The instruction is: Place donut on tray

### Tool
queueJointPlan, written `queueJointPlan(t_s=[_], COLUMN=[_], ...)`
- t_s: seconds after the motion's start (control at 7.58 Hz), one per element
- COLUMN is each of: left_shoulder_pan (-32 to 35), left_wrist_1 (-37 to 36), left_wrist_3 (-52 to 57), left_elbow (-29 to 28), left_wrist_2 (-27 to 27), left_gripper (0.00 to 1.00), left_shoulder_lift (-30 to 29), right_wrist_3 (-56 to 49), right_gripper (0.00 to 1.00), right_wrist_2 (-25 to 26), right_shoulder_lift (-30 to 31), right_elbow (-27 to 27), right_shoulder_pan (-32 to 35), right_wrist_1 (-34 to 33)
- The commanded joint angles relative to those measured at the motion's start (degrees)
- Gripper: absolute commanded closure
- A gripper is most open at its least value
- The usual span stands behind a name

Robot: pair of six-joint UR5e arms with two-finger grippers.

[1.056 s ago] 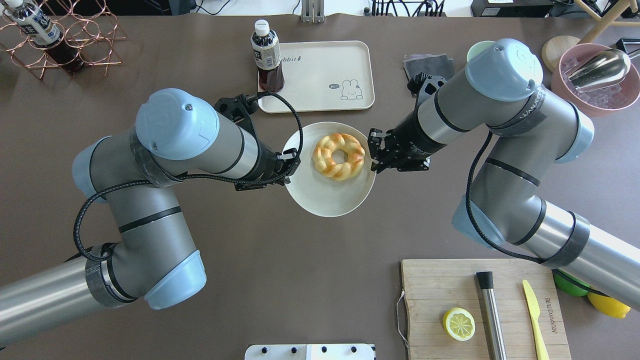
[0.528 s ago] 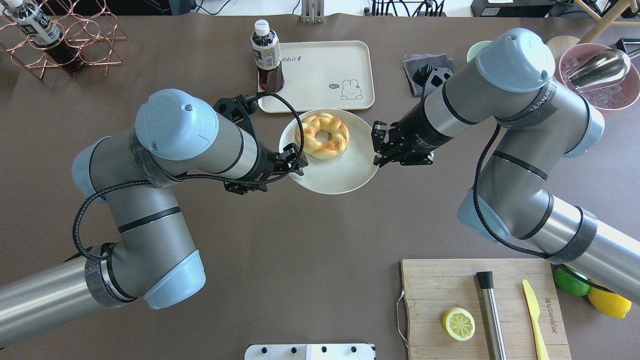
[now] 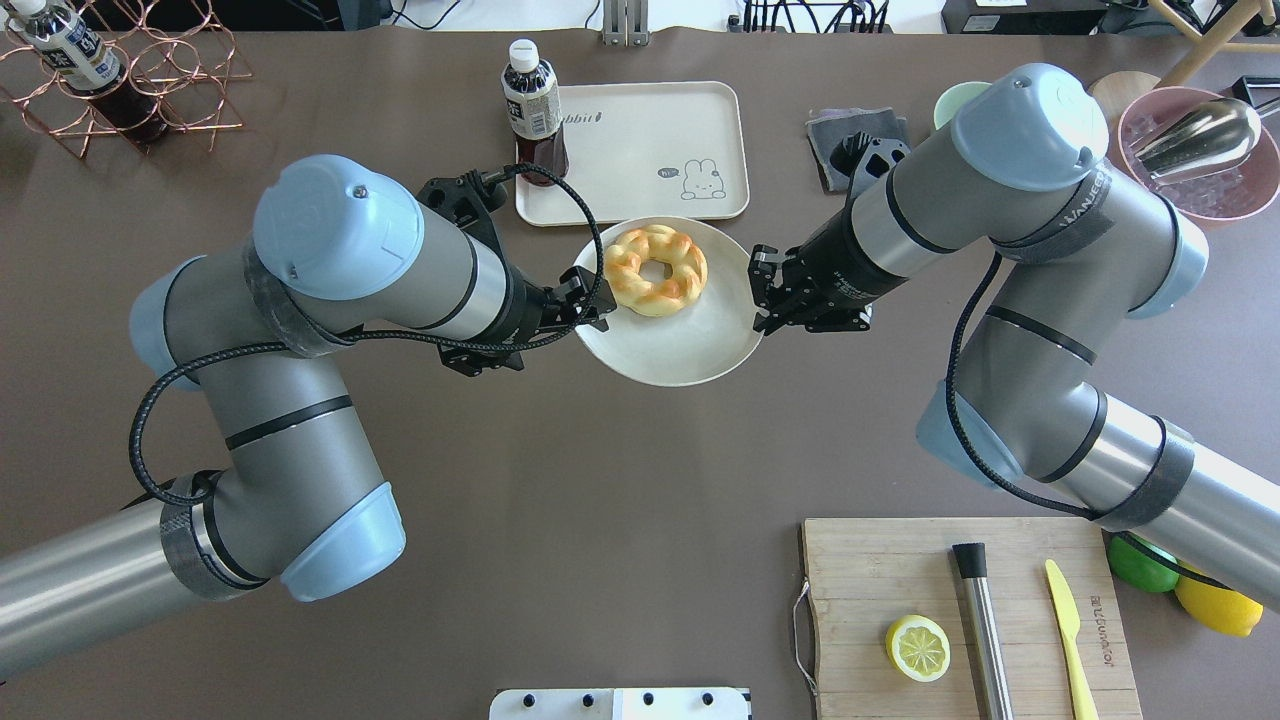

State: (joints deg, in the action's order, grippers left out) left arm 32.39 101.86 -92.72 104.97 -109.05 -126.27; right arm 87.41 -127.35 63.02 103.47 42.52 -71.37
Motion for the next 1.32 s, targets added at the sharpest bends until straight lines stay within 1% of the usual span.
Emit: queueJointPlan(t_s=[0.0, 0.13, 0.4, 0.53, 0.66, 0.79, 0.92, 1.06, 1.19], left_shoulder_pan=[6.24, 8.89, 9.35, 10.40, 11.19, 11.20, 11.37, 12.42, 14.52], left_wrist_1=[-0.08, -0.08, 0.18, 0.18, 0.01, 0.00, -0.08, -0.61, -0.79], left_wrist_3=[0.08, 0.35, 0.70, 0.70, 0.70, 0.70, 0.61, 0.70, 3.66], left_elbow=[0.33, 0.33, 1.20, 3.12, 4.53, 4.54, 4.89, 6.38, 7.43], left_wrist_2=[-6.83, -10.53, -10.92, -10.92, -10.92, -10.84, -10.84, -10.84, -11.10], left_gripper=[0.02, 0.02, 0.02, 0.02, 0.02, 0.02, 0.02, 0.02, 0.02], left_shoulder_lift=[-0.12, 0.14, 2.94, 5.05, 6.11, 6.12, 6.21, 8.04, 10.58], right_wrist_3=[0.04, 0.04, -0.04, -0.04, 0.04, -0.04, 0.04, -0.04, -0.04], right_gripper=[1.00, 1.00, 1.00, 1.00, 1.00, 1.00, 1.00, 1.00, 1.00], right_wrist_2=[2.36, 2.37, 2.02, 1.93, 2.89, 3.25, 3.51, 6.04, 7.72], right_shoulder_lift=[0.61, 0.53, 0.53, 0.53, -0.08, -0.17, -0.35, -0.44, -0.87], right_elbow=[-0.02, -0.02, 0.07, 0.42, 1.29, 1.91, 1.30, 0.43, -1.58], right_shoulder_pan=[-2.00, -2.00, 0.09, 1.59, 3.34, 5.10, 6.07, 6.26, 6.26], right_wrist_1=[-0.08, -0.08, -0.08, 0.00, 0.09, 0.09, 0.09, 0.01, 0.18])
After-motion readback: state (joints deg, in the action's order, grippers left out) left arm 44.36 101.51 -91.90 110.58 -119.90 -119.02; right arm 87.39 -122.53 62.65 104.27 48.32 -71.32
